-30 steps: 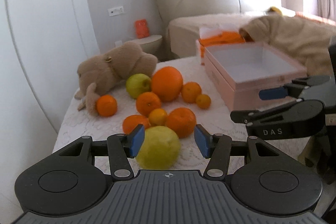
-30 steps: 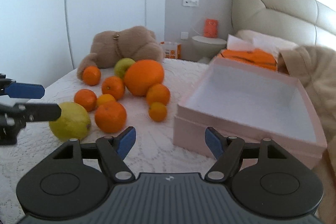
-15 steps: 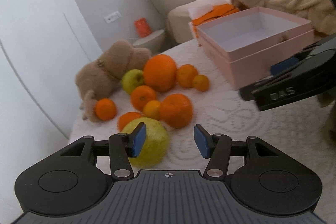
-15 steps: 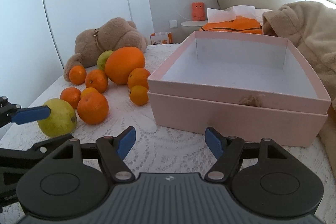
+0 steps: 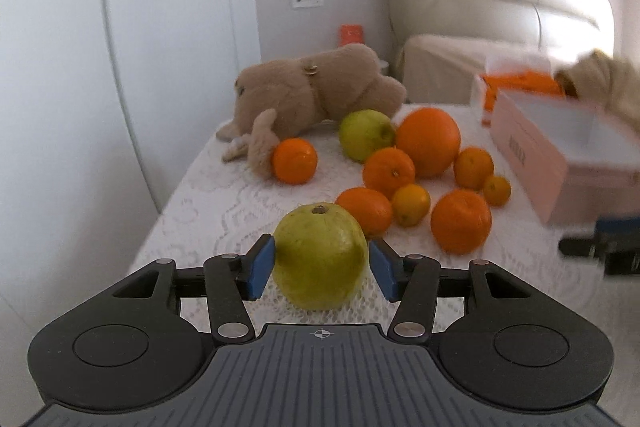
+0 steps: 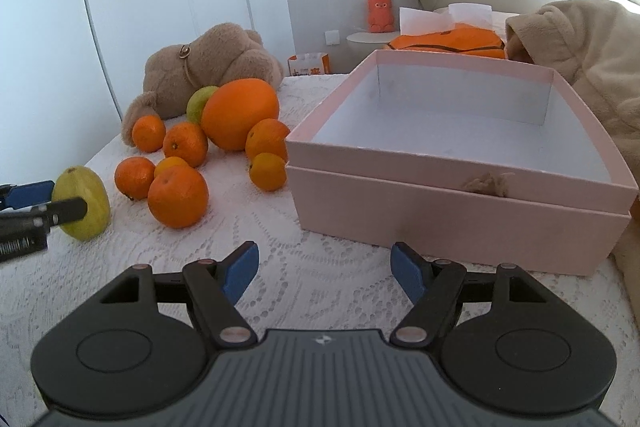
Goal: Organize fruits
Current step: 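Close the left gripper on the yellow-green pear and lift it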
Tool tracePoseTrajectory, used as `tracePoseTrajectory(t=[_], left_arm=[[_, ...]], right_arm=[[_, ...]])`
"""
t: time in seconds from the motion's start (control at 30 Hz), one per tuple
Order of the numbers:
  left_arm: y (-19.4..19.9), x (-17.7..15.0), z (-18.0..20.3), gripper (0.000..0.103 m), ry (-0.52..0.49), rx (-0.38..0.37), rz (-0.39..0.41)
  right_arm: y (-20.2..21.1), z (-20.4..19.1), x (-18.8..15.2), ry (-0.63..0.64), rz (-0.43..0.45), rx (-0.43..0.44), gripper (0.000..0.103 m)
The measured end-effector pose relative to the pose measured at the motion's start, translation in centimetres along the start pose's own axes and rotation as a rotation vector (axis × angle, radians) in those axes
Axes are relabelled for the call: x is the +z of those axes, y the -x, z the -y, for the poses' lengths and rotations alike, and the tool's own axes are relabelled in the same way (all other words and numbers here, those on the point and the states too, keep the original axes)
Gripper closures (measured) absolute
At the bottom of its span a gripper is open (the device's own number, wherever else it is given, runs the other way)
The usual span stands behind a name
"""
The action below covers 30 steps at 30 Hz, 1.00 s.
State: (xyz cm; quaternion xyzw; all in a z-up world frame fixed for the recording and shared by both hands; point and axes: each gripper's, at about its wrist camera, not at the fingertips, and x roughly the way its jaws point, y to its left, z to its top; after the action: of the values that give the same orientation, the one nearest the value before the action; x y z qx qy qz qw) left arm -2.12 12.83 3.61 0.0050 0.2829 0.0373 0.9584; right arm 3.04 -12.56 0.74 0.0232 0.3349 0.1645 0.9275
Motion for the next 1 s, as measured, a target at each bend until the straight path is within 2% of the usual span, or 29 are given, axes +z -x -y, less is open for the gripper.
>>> tracePoseTrajectory(t=[0.1,0.23,0.57,0.7,0.9,1.0], left_arm=[[-0.1,0.1,-0.6,0.042,0.026,-0.024,-0.016],[-0.8,-0.1,-0.7,0.040,0.021,0.003,-0.045],[-3.0,0.2,-3.3,0.036,0.205,-0.077,-0.072],[-3.9,0.9,-3.4,0.036,0.215,-0.079,-0.076],[-5.7,1.7,-3.2,0.035,0.177,-0.059,-0.097],[-6.3,2.3,-3.8,0.035,0.198,-0.080,-0.099]], right_arm=[[-0.2,0.0,0.0,0.003,-0.014,0.001,0.029],[-0.3,-0.1,0.0,0.012,-0.018,-0.003,0.028],[-0.6,-0.7,-0.1,0.053,-0.039,-0.019,0.024],[-1.0,-1.3,-0.1,0.090,-0.059,-0.026,0.018],[-1.3,-1.7,0.0,0.112,-0.080,-0.027,0.013],[-1.4,-1.8,0.0,0.116,-0.085,-0.026,0.012]])
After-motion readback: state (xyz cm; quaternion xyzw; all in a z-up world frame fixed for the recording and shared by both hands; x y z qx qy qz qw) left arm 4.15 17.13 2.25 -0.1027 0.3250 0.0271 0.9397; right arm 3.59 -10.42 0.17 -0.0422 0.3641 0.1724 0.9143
